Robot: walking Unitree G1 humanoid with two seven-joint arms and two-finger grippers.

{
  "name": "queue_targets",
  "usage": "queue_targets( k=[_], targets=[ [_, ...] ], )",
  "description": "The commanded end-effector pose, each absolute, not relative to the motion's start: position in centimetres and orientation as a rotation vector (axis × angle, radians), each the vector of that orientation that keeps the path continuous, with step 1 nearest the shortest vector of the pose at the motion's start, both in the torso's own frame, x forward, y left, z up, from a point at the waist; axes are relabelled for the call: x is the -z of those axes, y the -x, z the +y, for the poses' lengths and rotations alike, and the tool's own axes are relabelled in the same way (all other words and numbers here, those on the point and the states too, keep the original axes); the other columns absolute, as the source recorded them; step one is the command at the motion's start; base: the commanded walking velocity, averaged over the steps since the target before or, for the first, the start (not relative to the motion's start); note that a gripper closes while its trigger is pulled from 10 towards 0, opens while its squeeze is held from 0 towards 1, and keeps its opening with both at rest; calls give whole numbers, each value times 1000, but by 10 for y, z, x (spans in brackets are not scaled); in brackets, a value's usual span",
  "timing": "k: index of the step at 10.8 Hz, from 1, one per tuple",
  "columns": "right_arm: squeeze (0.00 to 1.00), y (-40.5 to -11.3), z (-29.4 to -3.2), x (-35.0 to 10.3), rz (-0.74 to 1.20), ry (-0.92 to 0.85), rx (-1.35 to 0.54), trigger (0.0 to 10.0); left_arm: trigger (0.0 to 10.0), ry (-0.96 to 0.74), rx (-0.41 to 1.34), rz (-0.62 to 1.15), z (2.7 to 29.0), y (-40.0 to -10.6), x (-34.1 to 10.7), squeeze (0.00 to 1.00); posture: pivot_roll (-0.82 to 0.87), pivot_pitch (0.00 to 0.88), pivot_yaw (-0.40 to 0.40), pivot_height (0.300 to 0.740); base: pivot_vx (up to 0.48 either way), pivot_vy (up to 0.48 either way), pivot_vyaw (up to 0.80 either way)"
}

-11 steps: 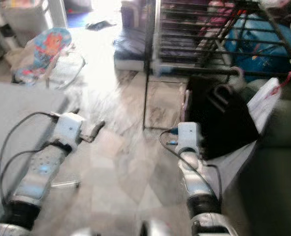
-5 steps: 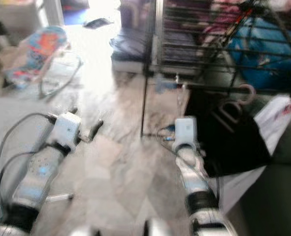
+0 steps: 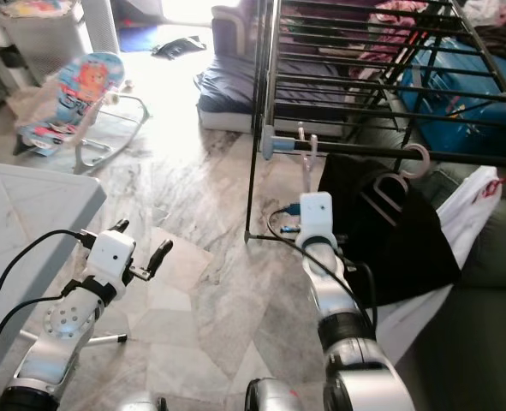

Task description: Hang hanger

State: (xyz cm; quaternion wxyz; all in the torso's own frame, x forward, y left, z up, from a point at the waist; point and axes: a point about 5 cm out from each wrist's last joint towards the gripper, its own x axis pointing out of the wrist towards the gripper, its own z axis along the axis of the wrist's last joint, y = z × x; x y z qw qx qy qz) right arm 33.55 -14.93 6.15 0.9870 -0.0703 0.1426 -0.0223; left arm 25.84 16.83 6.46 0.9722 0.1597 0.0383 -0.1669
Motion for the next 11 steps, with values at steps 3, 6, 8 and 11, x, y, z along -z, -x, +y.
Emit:
queue_targets(
  k=[3, 6, 8, 11],
  targets=[
    [0, -349, -142, -66, 325, 94, 25, 10000, 10000, -337, 336, 65, 169, -257, -70, 0, 51, 59, -60, 740, 0, 0, 0],
    [0, -360, -133, -75, 323, 62, -10, 10000, 10000, -339, 338, 73, 170, -252, -70, 0, 61, 76, -57, 740, 0, 0, 0],
    [0, -360, -127, -71, 381, 39, -39, 10000, 10000, -342, 332, 77, 172, -251, -71, 0, 71, 86, -60, 740, 0, 0, 0],
    [0, -358, -127, -71, 340, 64, -42, 10000, 10000, -315, 321, 55, 171, -251, -81, 0, 64, 90, -62, 740, 0, 0, 0]
  ],
)
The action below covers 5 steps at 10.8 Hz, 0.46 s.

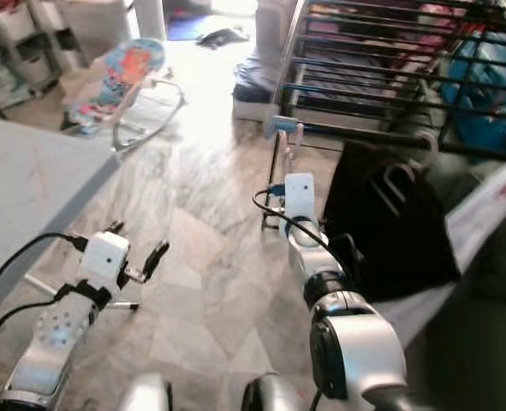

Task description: Hang hanger

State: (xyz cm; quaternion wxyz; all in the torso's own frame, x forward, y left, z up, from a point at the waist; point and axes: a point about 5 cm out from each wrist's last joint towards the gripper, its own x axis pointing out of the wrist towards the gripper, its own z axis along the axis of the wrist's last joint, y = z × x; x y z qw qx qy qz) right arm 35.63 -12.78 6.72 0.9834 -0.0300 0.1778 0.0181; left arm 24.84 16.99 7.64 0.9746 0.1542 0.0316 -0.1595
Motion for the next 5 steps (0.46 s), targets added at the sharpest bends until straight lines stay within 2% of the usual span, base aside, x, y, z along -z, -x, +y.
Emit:
queue_targets(
  k=[1, 2, 3, 5],
  targets=[
    [0, -355, -129, -68, 332, 68, -38, 10000, 10000, -307, 321, 50, 170, -251, -83, 0, 63, 89, -64, 740, 0, 0, 0],
    [0, -345, -134, -61, 309, 74, -32, 10000, 10000, -298, 320, 40, 169, -253, -87, 0, 54, 84, -68, 740, 0, 0, 0],
    [0, -335, -138, -55, 290, 104, -33, 10000, 10000, -289, 322, 36, 169, -254, -88, 0, 41, 77, -69, 740, 0, 334, 0],
    [0, -308, -154, -47, 255, 119, -2, 10000, 10000, -289, 332, 36, 167, -256, -88, 0, 24, 66, -66, 740, 0, 480, 0]
  ],
)
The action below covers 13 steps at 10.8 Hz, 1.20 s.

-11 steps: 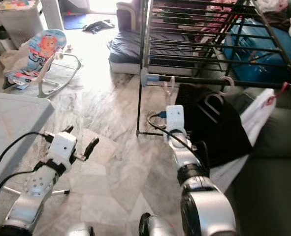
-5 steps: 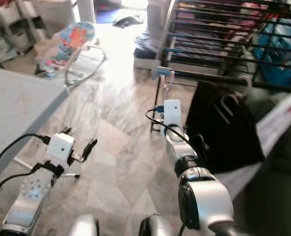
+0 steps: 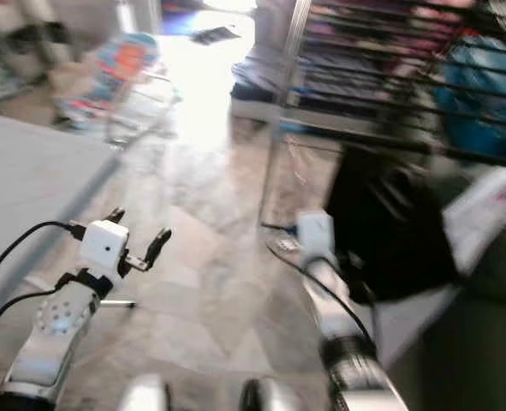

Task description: Hang hanger

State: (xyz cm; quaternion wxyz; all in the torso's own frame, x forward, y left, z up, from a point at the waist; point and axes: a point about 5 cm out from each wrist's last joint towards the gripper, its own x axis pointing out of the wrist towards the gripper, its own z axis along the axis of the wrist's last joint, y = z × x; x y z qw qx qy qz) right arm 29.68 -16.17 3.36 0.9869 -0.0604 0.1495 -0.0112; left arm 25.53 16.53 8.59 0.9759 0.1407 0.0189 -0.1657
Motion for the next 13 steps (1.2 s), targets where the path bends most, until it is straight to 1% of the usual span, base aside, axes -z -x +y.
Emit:
queue_targets(
  k=[1, 2, 3, 4, 6, 10, 13],
  targets=[
    [0, -299, -163, -46, 239, 116, 26, 10000, 10000, -288, 341, 42, 166, -257, -87, 0, 20, 63, -64, 740, 0, 480, 0],
    [0, -288, -169, -47, 239, 140, 41, 10000, 10000, -299, 356, 42, 163, -258, -88, 0, 11, 55, -60, 740, 0, 472, -800],
    [0, -284, -172, -49, 234, 142, 51, 10000, 10000, -303, 364, 38, 161, -259, -89, 0, 10, 52, -59, 740, 0, 450, -800],
    [0, -281, -173, -54, 216, 144, 66, 10000, 10000, -320, 394, 18, 157, -261, -91, 0, 4, 45, -55, 740, 480, 0, -613],
    [0, -283, -174, -64, 174, 157, 89, 10000, 10000, -328, 423, 8, 151, -262, -92, 0, 3, 43, -54, 740, 480, 0, 0],
    [0, -288, -168, -71, 152, 157, 67, 10000, 10000, -311, 408, 6, 148, -264, -92, 0, 0, 40, -47, 740, 437, 0, 0],
    [0, -300, -161, -80, 107, 151, 39, 10000, 10000, -328, 347, -6, 148, -265, -91, 0, 7, 29, -51, 740, 0, 0, 0]
  ],
)
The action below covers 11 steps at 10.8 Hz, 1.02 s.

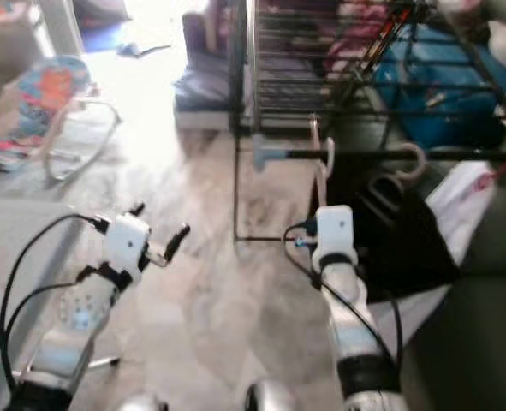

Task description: Hang hanger

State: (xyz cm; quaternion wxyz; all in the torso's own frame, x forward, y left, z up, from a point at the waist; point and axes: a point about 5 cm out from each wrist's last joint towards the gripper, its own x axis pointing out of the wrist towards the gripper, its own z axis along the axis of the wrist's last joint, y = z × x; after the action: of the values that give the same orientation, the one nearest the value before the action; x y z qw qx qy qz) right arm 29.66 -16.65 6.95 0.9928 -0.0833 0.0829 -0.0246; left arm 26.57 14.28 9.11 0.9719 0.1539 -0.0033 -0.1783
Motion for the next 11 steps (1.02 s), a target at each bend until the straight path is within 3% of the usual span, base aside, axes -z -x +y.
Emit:
queue_targets(
  k=[1, 4, 7, 11],
  targets=[
    [0, -306, -160, -81, 118, 134, 37, 10000, 10000, -329, 337, -3, 147, -266, -90, 0, 17, 21, -50, 740, 0, 0, 0],
    [0, -331, -143, -85, 182, 74, -29, 10000, 10000, -412, 294, -5, 154, -265, -93, 0, 24, 77, -39, 740, 0, 0, 0],
    [0, -338, -124, -83, 219, -6, -73, 10000, 10000, -435, 267, 5, 166, -261, -94, 0, 34, 94, -39, 740, 0, 0, 0],
    [0, -351, -123, -78, 286, 10, -122, 10000, 10000, -433, 273, 31, 166, -255, -89, 0, 52, 88, -48, 740, 0, 0, 0]
  ],
)
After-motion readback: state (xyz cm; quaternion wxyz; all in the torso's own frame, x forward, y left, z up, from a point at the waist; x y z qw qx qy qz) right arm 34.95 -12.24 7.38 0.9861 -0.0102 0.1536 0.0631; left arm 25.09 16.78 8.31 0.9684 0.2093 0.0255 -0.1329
